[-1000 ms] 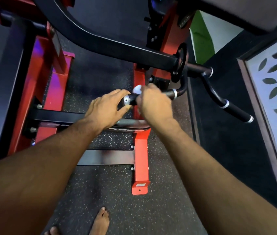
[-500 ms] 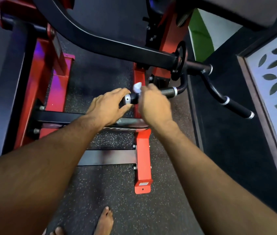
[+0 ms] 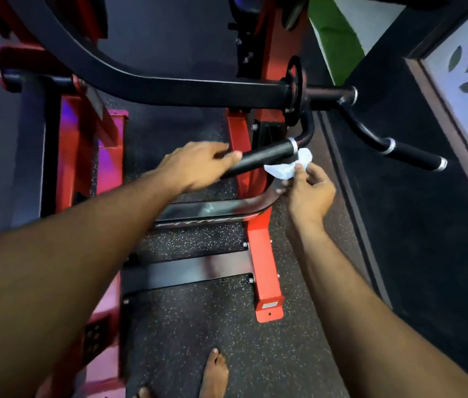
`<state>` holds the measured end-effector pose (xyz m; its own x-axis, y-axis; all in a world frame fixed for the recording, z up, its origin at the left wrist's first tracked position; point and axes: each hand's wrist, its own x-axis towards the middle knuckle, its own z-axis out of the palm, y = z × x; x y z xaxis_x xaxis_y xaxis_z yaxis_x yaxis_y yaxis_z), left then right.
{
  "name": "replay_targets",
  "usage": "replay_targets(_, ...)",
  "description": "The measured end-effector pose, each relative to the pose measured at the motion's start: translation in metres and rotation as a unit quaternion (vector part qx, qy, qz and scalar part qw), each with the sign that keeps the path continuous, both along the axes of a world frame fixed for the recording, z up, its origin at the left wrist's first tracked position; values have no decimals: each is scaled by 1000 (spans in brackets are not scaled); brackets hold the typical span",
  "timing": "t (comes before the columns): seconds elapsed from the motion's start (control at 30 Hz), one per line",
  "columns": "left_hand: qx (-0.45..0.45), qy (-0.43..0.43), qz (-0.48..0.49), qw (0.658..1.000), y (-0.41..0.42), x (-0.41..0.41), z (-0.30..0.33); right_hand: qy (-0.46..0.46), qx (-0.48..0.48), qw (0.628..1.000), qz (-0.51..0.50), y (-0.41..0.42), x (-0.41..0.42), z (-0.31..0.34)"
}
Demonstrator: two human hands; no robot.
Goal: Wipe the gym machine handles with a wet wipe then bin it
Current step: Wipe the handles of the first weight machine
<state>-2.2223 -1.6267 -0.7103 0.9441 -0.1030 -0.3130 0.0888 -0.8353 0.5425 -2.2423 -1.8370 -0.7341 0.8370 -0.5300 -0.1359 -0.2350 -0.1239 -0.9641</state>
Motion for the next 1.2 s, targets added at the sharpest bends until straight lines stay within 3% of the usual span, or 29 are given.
replay_targets(0.07, -23, -8, 2, 1000, -26, 20, 6, 33, 115, 992, -49, 16, 16, 1)
replay_targets(0.13, -12, 13, -6, 1000, -51, 29, 3, 73, 161, 982, -67, 37, 25, 4)
replay_targets(0.37, 28, 11, 35, 999, -61, 30, -12, 175, 308, 935, -1, 69, 8, 3)
replay_targets(0.5, 24, 12, 32, 999, -62, 28, -10, 138, 342, 927, -74, 23, 41, 11)
replay_targets(0.67, 18, 21, 42, 999, -61, 30, -13, 101, 454, 885, -28, 27, 40, -4)
replay_targets(0.83, 21, 15, 47, 999, -62, 31, -12, 136, 426, 893, 47, 64, 15, -14)
replay_targets(0.93, 22, 12, 42, 999, -61, 31, -13, 112, 431, 895, -22, 43, 35, -10)
replay_targets(1.03, 20, 16, 41, 999, -61, 31, -15, 74, 490, 868, -30, 16, 48, -13)
replay_targets(1.2, 12, 30, 47, 998, -59, 33, -18, 91, 537, 835, 79, 23, 45, -32)
